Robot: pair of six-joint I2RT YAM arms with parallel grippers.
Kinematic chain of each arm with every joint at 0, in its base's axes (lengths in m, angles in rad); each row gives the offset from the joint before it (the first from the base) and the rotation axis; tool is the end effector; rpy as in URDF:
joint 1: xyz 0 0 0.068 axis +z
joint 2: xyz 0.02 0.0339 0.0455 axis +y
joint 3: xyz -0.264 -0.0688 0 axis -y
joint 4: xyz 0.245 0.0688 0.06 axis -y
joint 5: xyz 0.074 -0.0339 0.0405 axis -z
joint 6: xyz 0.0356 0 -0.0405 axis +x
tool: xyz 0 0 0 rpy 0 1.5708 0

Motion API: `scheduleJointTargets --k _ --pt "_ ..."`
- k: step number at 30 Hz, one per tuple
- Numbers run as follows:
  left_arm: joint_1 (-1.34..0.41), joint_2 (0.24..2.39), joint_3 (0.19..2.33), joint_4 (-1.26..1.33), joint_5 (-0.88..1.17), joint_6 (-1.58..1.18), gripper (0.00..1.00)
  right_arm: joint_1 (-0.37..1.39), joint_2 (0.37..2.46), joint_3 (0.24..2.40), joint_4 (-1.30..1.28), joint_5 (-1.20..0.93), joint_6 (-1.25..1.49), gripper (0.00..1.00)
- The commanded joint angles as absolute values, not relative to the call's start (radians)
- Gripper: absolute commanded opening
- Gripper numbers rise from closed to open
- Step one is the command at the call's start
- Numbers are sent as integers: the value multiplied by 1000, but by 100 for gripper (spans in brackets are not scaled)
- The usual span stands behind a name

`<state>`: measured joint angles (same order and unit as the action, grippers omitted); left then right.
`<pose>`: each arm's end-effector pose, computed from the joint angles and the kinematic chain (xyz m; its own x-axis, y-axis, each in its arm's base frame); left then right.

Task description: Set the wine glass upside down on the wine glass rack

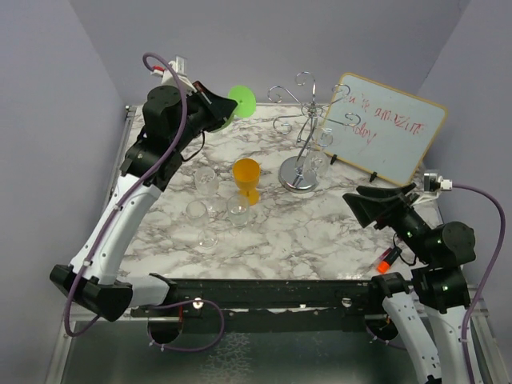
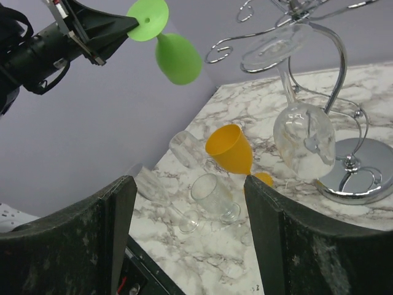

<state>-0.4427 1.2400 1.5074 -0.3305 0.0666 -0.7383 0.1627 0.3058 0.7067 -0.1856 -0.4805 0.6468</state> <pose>0.2375 -0.1152 0.4789 -0.3702 -0.5677 -0.7353 0.3222 0.6640 -0.6748 0.0699 0.0281 0.3664 -0.1869 0.5109 -0.8391 -0.5973 0.6191 0.5099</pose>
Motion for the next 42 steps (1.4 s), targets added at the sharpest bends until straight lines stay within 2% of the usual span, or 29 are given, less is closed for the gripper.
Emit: scheduleJointTargets --k 1,9,13,23,30,36,42 --pt "-421 1330 1590 -309 160 -737 0 166 280 731 -277 -390 718 75" --pt "-420 1342 1483 -176 337 -782 0 166 274 765 -281 -365 743 72" --pt "-420 1380 1488 -138 403 -800 0 166 288 783 -353 -351 743 69" --pt "-419 1500 1511 -44 487 -948 0 166 247 823 -413 -287 729 69" --pt "-419 1631 1614 46 555 -1037 0 166 241 824 -433 -288 743 69" --pt "-419 1718 1698 49 556 -1059 0 166 247 758 -375 -292 723 69" --pt "-417 1762 1750 55 548 -1076 0 166 287 787 -370 -303 713 69"
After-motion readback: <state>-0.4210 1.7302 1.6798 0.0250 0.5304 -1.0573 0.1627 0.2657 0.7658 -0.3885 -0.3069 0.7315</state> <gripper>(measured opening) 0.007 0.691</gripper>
